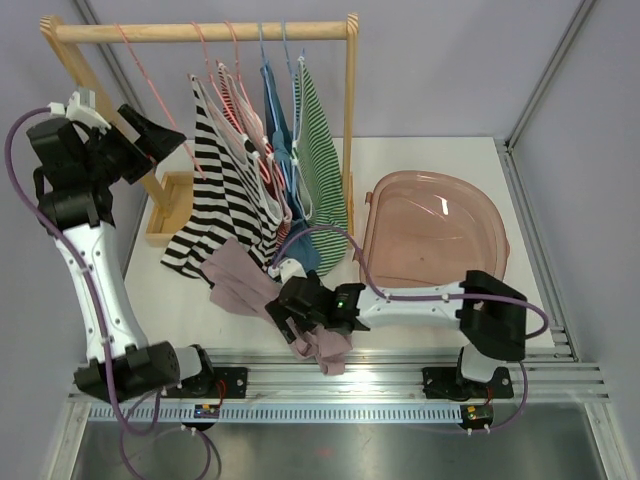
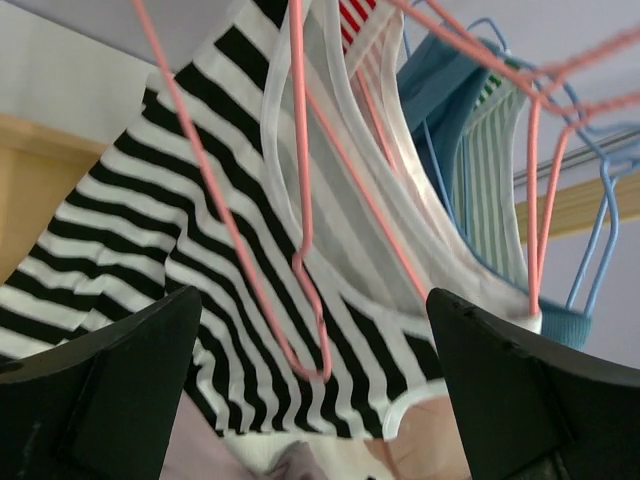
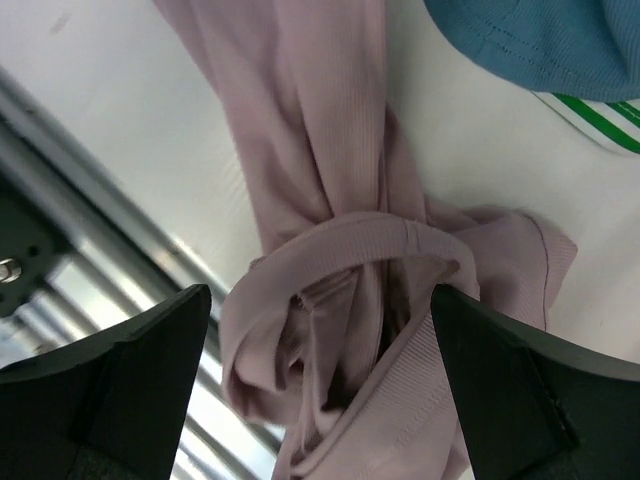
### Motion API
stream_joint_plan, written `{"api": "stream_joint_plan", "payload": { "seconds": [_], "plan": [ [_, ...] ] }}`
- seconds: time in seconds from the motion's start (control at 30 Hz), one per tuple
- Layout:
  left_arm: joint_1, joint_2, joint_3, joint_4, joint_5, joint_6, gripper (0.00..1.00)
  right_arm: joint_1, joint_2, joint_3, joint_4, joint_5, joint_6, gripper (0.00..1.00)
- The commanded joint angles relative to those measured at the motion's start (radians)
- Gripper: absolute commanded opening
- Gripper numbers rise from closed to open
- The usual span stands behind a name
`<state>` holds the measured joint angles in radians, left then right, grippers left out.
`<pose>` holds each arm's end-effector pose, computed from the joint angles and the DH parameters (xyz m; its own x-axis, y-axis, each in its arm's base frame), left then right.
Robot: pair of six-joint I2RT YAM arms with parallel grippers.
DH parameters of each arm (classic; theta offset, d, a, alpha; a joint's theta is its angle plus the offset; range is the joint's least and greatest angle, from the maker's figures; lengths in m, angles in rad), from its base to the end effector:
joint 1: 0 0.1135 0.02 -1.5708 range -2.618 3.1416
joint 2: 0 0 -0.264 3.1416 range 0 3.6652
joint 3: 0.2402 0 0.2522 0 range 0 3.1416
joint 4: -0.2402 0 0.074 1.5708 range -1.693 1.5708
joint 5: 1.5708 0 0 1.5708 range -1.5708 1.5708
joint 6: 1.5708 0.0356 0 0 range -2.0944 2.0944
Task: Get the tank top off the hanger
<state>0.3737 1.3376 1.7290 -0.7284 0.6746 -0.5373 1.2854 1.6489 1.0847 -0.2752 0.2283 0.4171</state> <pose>0.2489 0.0737 0.4856 -0.3994 -0.5860 -0.7051 0.0690 0.7477 -0.6604 0.1069 0.3357 0.2155 -0.5530 -0.4830 -0.6789 -0.7307 0.6726 0.1166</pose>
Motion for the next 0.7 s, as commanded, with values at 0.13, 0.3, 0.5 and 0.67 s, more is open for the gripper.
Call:
{"api": "stream_joint_plan", "payload": {
  "seconds": [0.13,0.3,0.5,0.67],
  "plan": [
    [0.004,-0.379,-0.339,0.053,-0.187,0.109,0.99,0.006,0.212,0.12,-0.003,0.184,-0.024,1.0],
    [-0.035,-0.601,-0.54,0.104,-0.274,0.122,0.99,0.008,0.255,0.086,0.057,0.125,-0.026,0.48],
    [-0.113,-0.649,-0.574,0.035,-0.355,0.181,0.99,0.012,0.115,0.02,0.082,0.077,-0.043,0.0],
    [-0.209,-0.695,-0.545,-0.017,-0.458,0.221,0.99,0.014,-0.145,0.012,-0.002,0.082,-0.08,0.0]
  ]
}}
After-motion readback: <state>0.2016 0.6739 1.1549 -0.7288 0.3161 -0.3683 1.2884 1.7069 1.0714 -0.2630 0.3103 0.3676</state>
